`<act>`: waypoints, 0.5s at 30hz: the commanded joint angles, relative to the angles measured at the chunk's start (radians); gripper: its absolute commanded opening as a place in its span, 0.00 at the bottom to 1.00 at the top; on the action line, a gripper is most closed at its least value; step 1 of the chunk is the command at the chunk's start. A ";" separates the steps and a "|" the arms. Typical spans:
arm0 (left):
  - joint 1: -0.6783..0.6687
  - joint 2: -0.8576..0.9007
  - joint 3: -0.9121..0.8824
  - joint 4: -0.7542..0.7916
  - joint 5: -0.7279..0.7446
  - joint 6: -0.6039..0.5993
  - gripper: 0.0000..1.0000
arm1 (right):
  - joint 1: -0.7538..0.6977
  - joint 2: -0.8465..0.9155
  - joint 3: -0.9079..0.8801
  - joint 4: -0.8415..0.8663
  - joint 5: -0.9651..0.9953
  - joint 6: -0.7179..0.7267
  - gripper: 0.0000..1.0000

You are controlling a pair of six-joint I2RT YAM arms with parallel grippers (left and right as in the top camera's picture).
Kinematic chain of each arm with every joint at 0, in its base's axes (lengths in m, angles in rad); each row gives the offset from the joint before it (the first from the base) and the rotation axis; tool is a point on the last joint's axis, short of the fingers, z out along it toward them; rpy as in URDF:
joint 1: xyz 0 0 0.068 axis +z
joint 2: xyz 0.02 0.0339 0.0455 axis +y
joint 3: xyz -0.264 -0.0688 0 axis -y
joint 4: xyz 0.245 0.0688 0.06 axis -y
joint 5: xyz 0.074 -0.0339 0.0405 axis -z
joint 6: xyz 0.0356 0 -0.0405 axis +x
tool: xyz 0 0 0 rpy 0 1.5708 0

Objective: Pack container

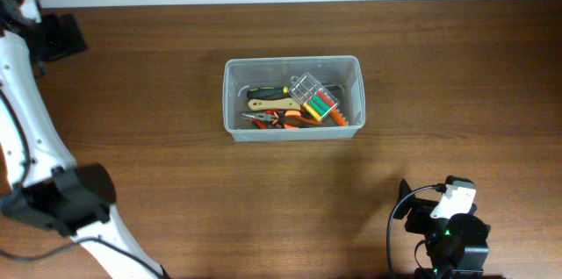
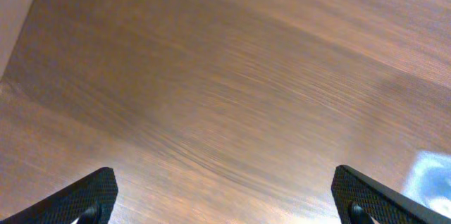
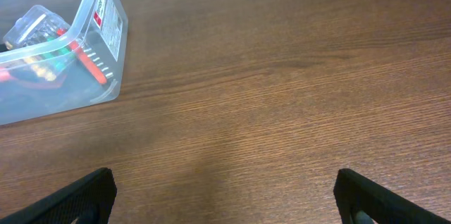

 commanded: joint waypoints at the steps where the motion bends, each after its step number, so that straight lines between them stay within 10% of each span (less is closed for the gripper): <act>1: -0.134 -0.278 -0.099 0.013 0.011 -0.010 0.99 | -0.006 -0.012 -0.007 0.002 0.016 0.005 0.99; 9: -0.432 -0.811 -0.638 0.069 0.011 -0.009 0.99 | -0.006 -0.012 -0.007 0.002 0.016 0.005 0.99; 15: -0.374 -1.227 -1.133 0.478 -0.016 -0.006 0.99 | -0.006 -0.012 -0.007 0.002 0.016 0.005 0.99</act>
